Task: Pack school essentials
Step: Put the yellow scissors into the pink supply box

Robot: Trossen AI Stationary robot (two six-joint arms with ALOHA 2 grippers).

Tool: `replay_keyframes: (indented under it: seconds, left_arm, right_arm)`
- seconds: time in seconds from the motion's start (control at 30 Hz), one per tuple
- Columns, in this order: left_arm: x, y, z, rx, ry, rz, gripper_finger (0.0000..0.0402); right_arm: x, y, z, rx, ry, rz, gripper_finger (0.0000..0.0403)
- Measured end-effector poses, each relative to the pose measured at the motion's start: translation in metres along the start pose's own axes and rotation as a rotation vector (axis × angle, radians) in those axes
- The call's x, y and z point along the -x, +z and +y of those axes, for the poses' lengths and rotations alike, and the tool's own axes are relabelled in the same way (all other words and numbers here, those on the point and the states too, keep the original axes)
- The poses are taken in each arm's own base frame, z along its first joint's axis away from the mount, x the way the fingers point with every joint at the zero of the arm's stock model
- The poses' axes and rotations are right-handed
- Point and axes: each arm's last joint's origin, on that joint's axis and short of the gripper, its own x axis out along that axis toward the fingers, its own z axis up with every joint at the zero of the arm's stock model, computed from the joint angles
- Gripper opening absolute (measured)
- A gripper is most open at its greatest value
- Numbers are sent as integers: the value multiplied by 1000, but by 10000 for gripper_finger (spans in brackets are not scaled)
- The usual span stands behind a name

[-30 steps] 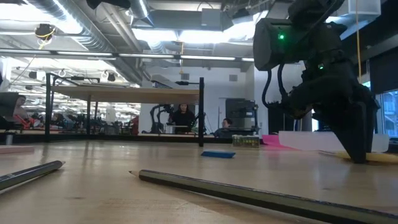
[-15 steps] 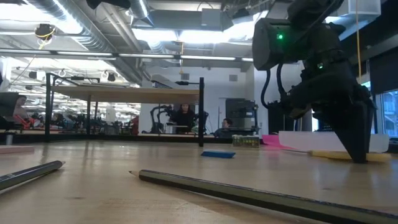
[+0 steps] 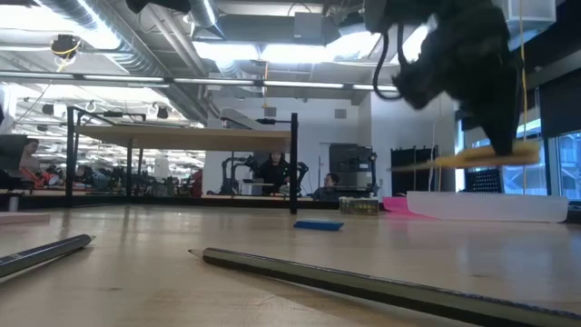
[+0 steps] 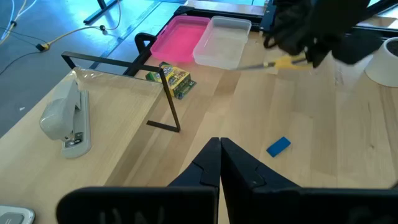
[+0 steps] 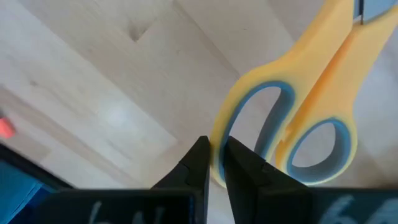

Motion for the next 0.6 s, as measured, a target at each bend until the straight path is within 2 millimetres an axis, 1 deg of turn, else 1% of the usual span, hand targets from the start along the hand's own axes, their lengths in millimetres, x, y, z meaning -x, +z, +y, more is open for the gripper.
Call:
replay_keyframes:
  seconds: [0.17,0.27,0.43,0.5,0.6]
  left_arm:
    - [0,0,0,1,0,0,0]
    - [0,0,0,1,0,-1,0]
    - [0,1,-1,7,-4,-10,0]
    - [0,1,-1,8,-4,-12,0]
    - [0,3,-1,19,-9,-28,0]
  right_arm:
    - [30,-9,-13,61,-62,-8,36]
    - [47,-15,-25,119,-105,-2,36]
    - [61,-19,-46,300,-183,14,38]
    - [65,-16,-53,382,-209,23,37]
    - [70,-11,-67,455,-264,49,38]
